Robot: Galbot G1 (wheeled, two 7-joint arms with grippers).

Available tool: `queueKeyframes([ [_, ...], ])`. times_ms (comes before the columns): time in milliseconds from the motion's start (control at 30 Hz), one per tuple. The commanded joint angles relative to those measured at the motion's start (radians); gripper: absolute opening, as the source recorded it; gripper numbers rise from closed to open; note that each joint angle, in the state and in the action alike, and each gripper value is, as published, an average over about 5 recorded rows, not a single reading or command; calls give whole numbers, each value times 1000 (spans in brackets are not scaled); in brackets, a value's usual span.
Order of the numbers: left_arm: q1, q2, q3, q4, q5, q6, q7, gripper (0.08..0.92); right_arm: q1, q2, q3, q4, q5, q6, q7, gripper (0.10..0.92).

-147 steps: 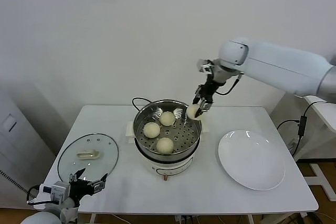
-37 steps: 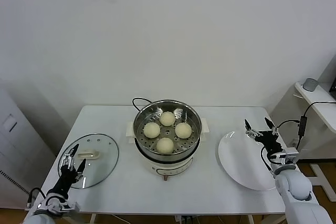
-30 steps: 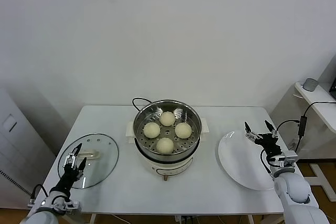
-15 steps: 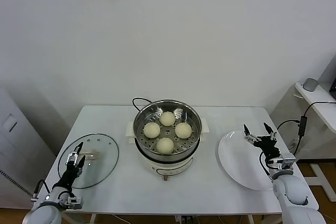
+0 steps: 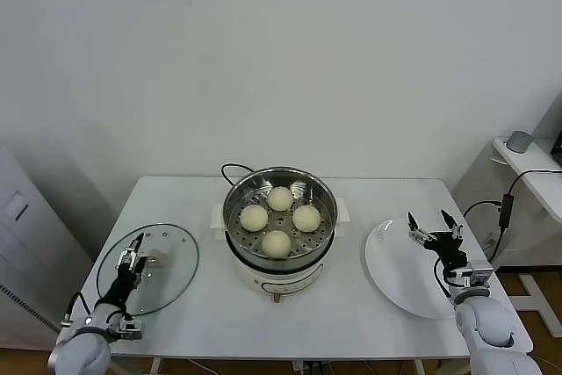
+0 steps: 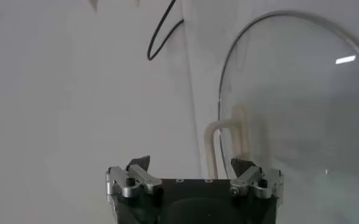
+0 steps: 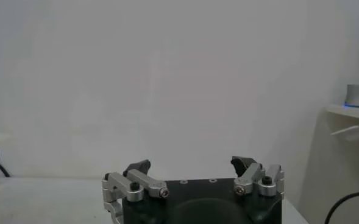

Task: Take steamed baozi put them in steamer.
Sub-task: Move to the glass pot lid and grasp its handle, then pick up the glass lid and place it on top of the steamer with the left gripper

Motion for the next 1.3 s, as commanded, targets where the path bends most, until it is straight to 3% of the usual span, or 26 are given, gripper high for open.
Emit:
queueKeyframes([
  [33, -39, -6, -1, 41, 26, -9, -10, 715, 2, 4, 1, -3, -4, 0, 1, 823],
  [500, -12, 7, -24, -27, -49, -24, -3, 317, 15, 11, -7, -9, -16, -1, 1, 823],
  [733, -3, 62, -53, -157, -167, -2, 38, 127, 15, 7, -5, -4, -13, -1, 1, 823],
  [1100, -38, 204, -33, -374, -357, 118, 201, 106, 16, 4, -7, 6, -13, -4, 1, 823],
  [1300, -63, 242, 45, -484, -353, 247, 288, 106, 14, 4, -9, 7, -14, -2, -3, 823],
])
